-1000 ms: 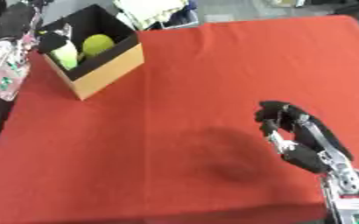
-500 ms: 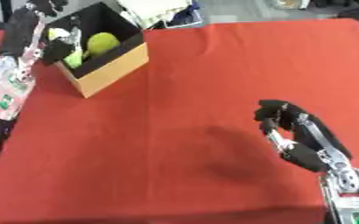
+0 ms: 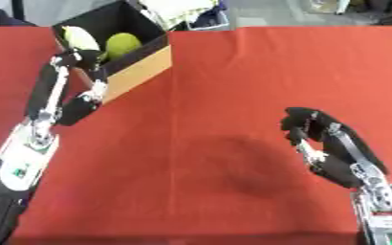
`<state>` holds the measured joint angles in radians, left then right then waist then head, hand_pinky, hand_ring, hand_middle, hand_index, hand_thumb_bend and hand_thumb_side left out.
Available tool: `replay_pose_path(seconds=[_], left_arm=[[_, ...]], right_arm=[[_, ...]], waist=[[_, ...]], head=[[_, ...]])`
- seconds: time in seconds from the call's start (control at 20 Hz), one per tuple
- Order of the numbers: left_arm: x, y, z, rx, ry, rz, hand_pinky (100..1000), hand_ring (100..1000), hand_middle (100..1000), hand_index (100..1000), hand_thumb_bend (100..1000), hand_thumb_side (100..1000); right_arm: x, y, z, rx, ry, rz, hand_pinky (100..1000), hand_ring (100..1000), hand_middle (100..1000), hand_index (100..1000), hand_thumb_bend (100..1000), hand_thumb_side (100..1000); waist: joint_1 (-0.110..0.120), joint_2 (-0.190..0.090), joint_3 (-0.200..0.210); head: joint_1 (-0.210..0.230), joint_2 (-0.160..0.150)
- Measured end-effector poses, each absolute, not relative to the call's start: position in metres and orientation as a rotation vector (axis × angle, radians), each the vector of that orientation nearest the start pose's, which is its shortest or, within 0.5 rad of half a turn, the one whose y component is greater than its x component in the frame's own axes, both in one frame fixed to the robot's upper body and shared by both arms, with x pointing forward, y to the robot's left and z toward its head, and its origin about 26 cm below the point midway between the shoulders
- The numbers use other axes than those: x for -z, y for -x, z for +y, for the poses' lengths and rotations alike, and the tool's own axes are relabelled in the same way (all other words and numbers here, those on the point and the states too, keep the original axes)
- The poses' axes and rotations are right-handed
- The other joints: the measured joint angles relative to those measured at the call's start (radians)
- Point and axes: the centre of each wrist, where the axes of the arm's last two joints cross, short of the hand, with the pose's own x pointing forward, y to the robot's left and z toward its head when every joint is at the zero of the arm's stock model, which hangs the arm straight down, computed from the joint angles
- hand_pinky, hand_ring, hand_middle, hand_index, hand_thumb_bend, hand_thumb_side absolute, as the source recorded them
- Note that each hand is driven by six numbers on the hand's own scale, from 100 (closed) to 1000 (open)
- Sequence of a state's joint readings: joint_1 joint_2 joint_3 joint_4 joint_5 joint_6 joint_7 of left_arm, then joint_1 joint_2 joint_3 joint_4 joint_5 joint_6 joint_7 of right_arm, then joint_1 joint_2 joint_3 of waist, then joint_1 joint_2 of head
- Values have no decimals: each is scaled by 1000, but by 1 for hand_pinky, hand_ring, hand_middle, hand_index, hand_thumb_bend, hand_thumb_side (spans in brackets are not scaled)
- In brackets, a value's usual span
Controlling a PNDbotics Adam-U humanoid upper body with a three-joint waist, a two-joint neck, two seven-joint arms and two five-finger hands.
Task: Pick up objects on the table and place them in the box.
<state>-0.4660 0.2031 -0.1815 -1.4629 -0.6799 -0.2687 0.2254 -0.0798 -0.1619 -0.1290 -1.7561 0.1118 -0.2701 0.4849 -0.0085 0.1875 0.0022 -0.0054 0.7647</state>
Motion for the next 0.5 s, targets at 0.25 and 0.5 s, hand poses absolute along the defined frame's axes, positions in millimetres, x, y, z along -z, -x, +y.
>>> replay_pose_path(seconds=[0.25, 0.5], left_arm=[[-90, -348, 208, 706, -565, -2184, 668, 610, 587, 778, 100, 745], [-82, -319, 215, 628, -488, -2143, 665, 602, 583, 777, 100, 753]], right_arm=[[-72, -291, -301, -669, 21, -1973, 651, 721, 678, 839, 100, 470], [-72, -291, -302, -654, 13, -1975, 650, 721, 678, 839, 100, 470]], waist=[[9, -6, 0], [13, -20, -2]], head=[[3, 0], [4, 0]])
